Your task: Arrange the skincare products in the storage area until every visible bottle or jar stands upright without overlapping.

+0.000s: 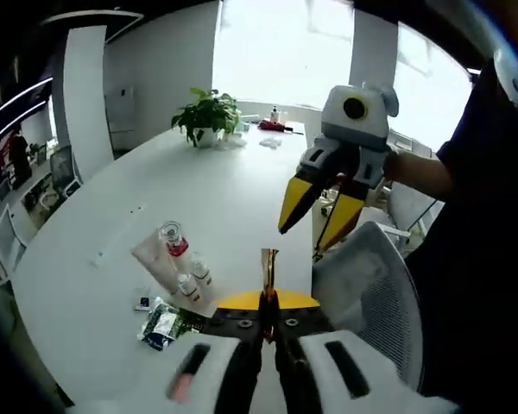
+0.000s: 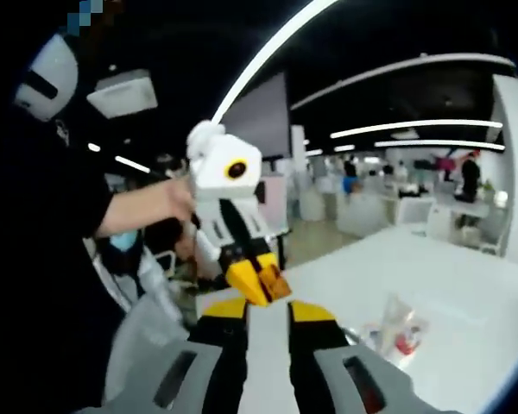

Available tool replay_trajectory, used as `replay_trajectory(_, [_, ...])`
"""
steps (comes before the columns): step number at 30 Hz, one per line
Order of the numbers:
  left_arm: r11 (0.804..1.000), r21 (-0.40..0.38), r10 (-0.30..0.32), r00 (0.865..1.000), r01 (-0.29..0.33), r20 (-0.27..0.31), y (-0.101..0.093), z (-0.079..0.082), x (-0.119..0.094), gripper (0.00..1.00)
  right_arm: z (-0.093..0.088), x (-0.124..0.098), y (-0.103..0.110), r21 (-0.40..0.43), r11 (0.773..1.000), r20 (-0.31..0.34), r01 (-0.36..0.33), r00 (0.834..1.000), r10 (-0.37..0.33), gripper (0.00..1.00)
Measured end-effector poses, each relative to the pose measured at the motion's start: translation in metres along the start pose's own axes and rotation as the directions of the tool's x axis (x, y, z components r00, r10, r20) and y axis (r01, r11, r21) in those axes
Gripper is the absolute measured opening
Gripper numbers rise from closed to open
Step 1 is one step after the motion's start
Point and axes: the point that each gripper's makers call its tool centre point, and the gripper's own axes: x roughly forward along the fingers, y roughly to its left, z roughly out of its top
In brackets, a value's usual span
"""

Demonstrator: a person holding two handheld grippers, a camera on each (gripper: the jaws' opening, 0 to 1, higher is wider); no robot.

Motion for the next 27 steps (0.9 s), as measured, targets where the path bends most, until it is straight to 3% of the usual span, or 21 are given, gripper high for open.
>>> replay_trajectory(16, [0.999,0.023,-0.036,0.999,0.037,-0.013,-0.018,0.006,0.002,0.05,0.003,0.005,0.013,-0.048,0.998,-0.023,-0.043,0.999,0.042,0.00])
replay_trajectory(27, [0.997,0.019,-0.076,0.997,0.077,-0.031,-0.027,0.005,0.005,0.05,-0.001,0.005,0.017,-0.067,0.996,-0.046,-0.062,0.997,0.060,0.00])
